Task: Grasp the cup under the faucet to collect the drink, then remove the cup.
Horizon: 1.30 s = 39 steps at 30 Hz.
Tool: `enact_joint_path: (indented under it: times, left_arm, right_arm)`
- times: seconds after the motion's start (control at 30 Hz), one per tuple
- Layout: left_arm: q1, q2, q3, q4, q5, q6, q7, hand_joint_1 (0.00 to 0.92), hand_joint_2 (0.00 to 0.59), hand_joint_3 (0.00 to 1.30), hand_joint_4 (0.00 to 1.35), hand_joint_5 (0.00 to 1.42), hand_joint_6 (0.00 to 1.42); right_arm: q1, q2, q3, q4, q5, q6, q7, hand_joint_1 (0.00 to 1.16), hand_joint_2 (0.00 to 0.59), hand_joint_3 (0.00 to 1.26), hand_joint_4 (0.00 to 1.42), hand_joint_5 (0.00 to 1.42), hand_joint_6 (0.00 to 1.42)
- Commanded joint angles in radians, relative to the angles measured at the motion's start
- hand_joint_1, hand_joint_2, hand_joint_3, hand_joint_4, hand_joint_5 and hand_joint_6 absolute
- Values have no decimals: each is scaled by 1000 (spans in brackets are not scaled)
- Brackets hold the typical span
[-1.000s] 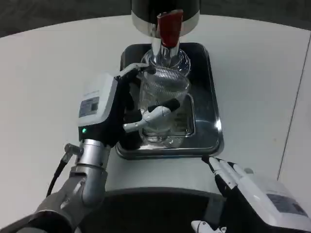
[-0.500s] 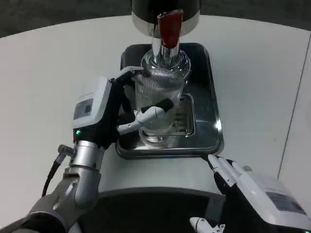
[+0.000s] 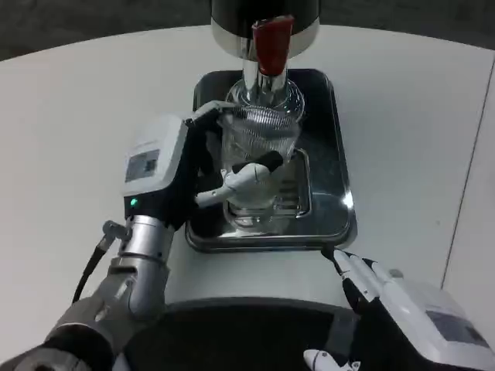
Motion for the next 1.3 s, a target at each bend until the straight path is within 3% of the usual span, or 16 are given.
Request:
enact_joint_path:
  times: [0.03,0.23,0.43,0.8,1.03,1.3]
  left_arm:
    - [16,-13,-29,36,29,39,-37,166,296,556,525,944,1297]
    - [24,-6,-28,38,15,21,-58,56,217,495,442,860,1278]
    - [42,13,-15,32,3,-13,-73,8,163,480,428,834,1258]
    - [59,29,-11,23,3,-35,-82,0,119,467,407,801,1199]
    - [56,24,12,29,-19,-29,-129,0,89,380,334,724,1175]
    - [19,-7,27,50,-17,58,-176,0,82,353,310,715,1159]
  right_arm:
    - [18,5,-10,-22,12,-11,-14,308,382,0,0,0,0]
    - [23,4,-19,-22,24,-13,-20,308,382,0,0,0,0]
    - [14,0,-25,-14,38,-17,-25,308,382,0,0,0,0]
    - [-2,3,-20,-5,40,-18,-37,308,382,0,0,0,0]
    - [6,5,-14,-9,42,-20,-46,308,382,0,0,0,0]
    - [18,9,-12,-16,41,-21,-52,308,386,0,0,0,0]
